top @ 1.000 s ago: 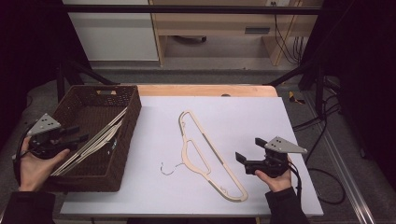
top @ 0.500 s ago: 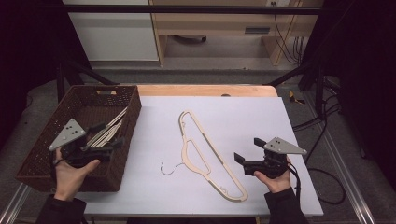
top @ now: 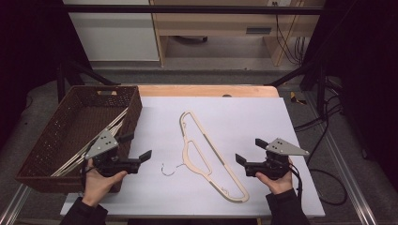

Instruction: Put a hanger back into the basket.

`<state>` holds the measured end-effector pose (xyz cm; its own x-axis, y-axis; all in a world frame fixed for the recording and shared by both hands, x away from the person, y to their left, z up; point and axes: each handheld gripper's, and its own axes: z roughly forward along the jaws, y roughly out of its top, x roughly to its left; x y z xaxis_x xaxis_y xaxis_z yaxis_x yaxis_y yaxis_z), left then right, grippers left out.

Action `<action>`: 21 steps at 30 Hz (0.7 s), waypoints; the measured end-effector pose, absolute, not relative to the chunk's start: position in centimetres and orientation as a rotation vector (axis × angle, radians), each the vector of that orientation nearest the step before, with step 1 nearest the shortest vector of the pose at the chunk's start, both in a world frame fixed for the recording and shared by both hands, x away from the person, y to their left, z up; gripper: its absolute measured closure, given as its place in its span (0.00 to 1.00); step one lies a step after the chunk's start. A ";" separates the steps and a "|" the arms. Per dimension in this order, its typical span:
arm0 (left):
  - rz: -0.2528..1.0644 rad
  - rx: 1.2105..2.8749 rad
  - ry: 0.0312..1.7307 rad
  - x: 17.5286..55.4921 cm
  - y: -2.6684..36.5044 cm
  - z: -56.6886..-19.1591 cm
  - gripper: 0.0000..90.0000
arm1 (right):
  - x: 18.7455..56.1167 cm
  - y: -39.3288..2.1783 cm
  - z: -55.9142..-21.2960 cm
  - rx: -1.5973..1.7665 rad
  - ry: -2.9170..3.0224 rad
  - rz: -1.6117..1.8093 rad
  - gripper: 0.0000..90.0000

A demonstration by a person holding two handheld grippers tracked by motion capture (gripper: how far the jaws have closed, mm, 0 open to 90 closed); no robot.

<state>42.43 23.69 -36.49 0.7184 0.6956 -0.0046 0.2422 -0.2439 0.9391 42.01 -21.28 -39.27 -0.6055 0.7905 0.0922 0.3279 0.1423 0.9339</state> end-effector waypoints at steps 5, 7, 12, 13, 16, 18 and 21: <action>0.484 1.849 0.725 42.8 21.9 -37.5 0.12 | 42.1 -21.1 -39.5 1.076 2.007 1.465 0.08; 0.460 1.873 0.718 43.0 20.7 -38.1 0.13 | 42.0 -21.1 -39.5 1.065 2.009 1.466 0.08; 0.421 1.932 0.714 43.6 18.6 -39.3 0.15 | 42.0 -20.8 -39.7 1.069 2.019 1.460 0.08; 0.416 1.938 0.713 43.7 18.2 -39.6 0.15 | 42.0 -20.8 -39.7 1.066 2.023 1.459 0.08; 0.405 1.960 0.709 43.9 17.6 -40.1 0.17 | 42.0 -20.7 -39.8 1.059 2.028 1.459 0.08; 0.394 1.993 0.709 44.4 16.9 -40.8 0.19 | 42.0 -20.5 -40.0 1.061 2.034 1.465 0.09; 0.380 2.020 0.720 44.8 16.5 -41.6 0.21 | 42.0 -20.4 -40.1 1.052 2.045 1.464 0.09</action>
